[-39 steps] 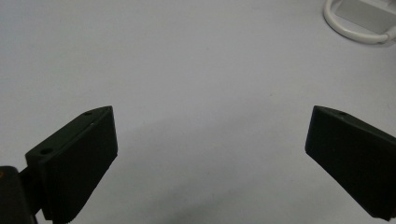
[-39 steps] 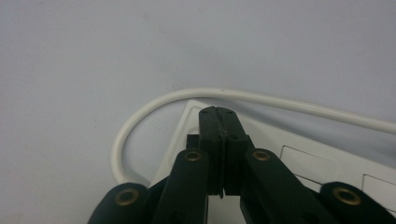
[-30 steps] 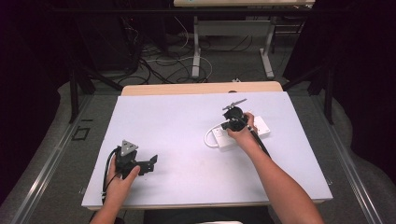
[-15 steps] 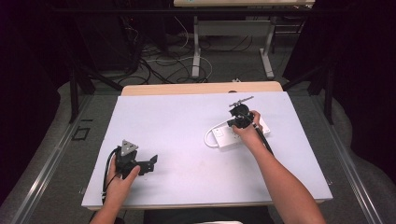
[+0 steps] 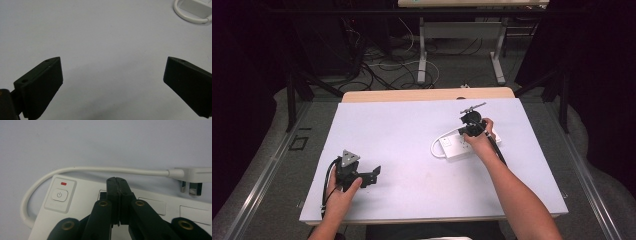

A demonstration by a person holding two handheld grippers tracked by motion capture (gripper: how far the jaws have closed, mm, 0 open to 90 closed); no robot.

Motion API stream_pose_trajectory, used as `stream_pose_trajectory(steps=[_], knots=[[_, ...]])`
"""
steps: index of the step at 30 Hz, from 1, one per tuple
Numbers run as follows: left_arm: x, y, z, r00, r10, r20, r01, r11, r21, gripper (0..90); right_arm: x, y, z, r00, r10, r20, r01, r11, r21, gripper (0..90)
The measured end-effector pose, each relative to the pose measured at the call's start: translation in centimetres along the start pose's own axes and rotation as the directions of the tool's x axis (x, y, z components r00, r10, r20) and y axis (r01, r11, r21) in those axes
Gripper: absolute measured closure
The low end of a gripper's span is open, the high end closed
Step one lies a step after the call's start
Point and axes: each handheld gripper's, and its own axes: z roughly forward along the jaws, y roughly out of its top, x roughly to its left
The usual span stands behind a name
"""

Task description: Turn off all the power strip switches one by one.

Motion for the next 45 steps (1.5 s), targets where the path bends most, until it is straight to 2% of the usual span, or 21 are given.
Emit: stream_pose_trajectory(steps=[2, 3, 5, 11, 17, 19, 21, 22, 23, 24, 30, 32, 33, 36, 42, 45], knots=[[0.00, 0.00, 0.00, 1.0000, 0.000, 0.000, 0.000, 1.0000, 0.000, 2.5, -0.22, -0.05, 0.01, 0.9999, -0.011, 0.011, 0.011, 1.000, 0.008, 90.0], [0.07, 0.01, -0.05, 1.0000, 0.009, 0.002, -0.009, 0.9999, 0.007, 2.6, -0.21, -0.11, 0.08, 1.0000, 0.006, 0.000, -0.006, 1.000, 0.000, 90.0], [0.06, 0.01, -0.05, 1.0000, 0.009, 0.001, -0.009, 0.9999, 0.007, 2.6, -0.42, -0.15, 0.06, 0.9998, 0.002, 0.018, -0.003, 1.000, 0.014, 90.0], [0.00, 0.00, 0.00, 1.0000, 0.000, -0.001, 0.000, 1.0000, 0.000, 2.6, -0.83, -0.31, 0.14, 0.9997, 0.002, 0.024, -0.003, 1.000, 0.020, 90.0], [0.01, 0.00, -0.02, 1.0000, -0.003, -0.002, 0.003, 1.0000, -0.001, 2.6, -0.71, -0.40, 0.43, 0.9998, 0.006, 0.019, -0.006, 1.000, 0.009, 90.0], [0.01, 0.00, -0.02, 1.0000, -0.002, -0.001, 0.002, 1.0000, 0.000, 2.6, -0.74, -0.37, 0.32, 0.9998, 0.005, 0.019, -0.005, 1.000, 0.029, 90.0], [-0.03, -0.01, -0.02, 1.0000, -0.007, 0.001, 0.007, 1.0000, -0.001, 2.6, -0.68, -0.38, 0.38, 0.9997, 0.012, 0.023, -0.013, 1.000, 0.020, 90.0], [0.01, 0.00, -0.05, 1.0000, 0.001, 0.001, -0.001, 1.0000, 0.002, 2.6, -0.66, -0.41, 0.45, 0.9997, 0.020, 0.011, -0.020, 1.000, 0.008, 90.0], [0.06, 0.01, -0.08, 1.0000, 0.008, 0.001, -0.008, 1.0000, 0.006, 2.6, -0.69, -0.38, 0.38, 0.9997, 0.014, 0.022, -0.014, 1.000, 0.023, 90.0], [0.06, 0.01, -0.08, 1.0000, 0.008, 0.001, -0.008, 0.9999, 0.006, 2.6, -0.67, -0.38, 0.40, 0.9997, 0.020, 0.010, -0.020, 1.000, 0.018, 90.0], [-0.03, 0.01, -0.06, 1.0000, 0.002, 0.000, -0.002, 1.0000, -0.001, 2.6, -0.73, -0.44, 0.46, 0.9998, 0.010, 0.020, -0.011, 1.000, 0.024, 90.0], [-0.03, 0.01, -0.07, 1.0000, 0.001, 0.000, -0.001, 1.0000, -0.001, 2.6, -0.65, -0.53, 0.58, 0.9993, 0.004, 0.036, -0.005, 1.000, 0.029, 90.0], [0.03, 0.02, -0.09, 0.9999, 0.009, -0.005, -0.009, 1.0000, 0.000, 2.6, -0.64, -0.53, 0.58, 0.9993, 0.004, 0.037, -0.005, 1.000, 0.028, 90.0], [0.11, 0.04, -0.12, 0.9999, 0.016, -0.005, -0.016, 0.9999, 0.004, 2.6, -0.77, -0.52, 0.60, 0.9998, 0.006, 0.018, -0.006, 1.000, 0.024, 90.0], [-0.02, 0.01, -0.07, 1.0000, 0.000, 0.000, 0.000, 1.0000, -0.001, 2.6, -0.75, -0.52, 0.61, 0.9997, 0.006, 0.022, -0.007, 1.000, 0.022, 90.0], [0.09, 0.03, -0.09, 0.9999, 0.012, -0.006, -0.012, 0.9999, 0.001, 2.6, -0.75, -0.51, 0.60, 0.9997, 0.008, 0.022, -0.008, 1.000, 0.023, 90.0]])
